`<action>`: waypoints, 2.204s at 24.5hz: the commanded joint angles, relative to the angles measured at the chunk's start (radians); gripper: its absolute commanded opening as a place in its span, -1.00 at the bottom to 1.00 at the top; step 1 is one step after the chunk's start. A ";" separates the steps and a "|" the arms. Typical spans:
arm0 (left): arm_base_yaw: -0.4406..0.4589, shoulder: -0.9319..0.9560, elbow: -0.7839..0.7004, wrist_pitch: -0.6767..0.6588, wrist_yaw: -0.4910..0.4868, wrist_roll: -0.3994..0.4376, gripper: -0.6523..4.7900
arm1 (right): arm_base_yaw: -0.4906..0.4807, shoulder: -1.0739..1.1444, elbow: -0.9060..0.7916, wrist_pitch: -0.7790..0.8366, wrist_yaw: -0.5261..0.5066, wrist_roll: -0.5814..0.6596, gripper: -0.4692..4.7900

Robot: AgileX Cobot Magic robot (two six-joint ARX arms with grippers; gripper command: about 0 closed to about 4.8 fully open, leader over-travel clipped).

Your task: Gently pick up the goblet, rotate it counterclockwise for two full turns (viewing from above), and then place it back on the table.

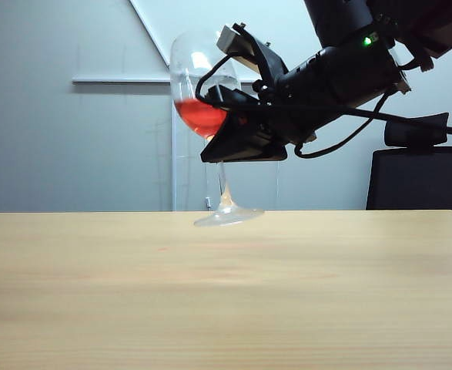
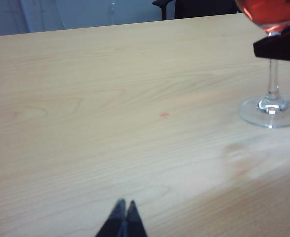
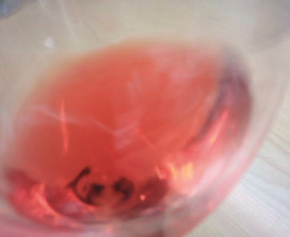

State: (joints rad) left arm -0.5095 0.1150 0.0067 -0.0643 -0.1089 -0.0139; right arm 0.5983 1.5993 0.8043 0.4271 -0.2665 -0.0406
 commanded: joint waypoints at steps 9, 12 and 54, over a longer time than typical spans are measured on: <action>-0.002 -0.001 0.002 0.013 -0.003 0.006 -0.78 | 0.061 -0.054 0.001 0.013 -0.003 -0.149 -0.85; -0.002 -0.001 0.002 0.013 -0.003 0.006 -0.78 | 0.063 -0.068 -0.029 0.068 -0.029 -0.134 -0.85; -0.001 -0.055 0.002 0.012 -0.003 0.006 -0.78 | 0.006 0.334 -0.131 0.862 0.010 -0.048 -0.85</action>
State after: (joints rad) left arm -0.5095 0.0593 0.0067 -0.0643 -0.1093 -0.0139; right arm 0.6033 1.9377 0.6640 1.2297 -0.2642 -0.0650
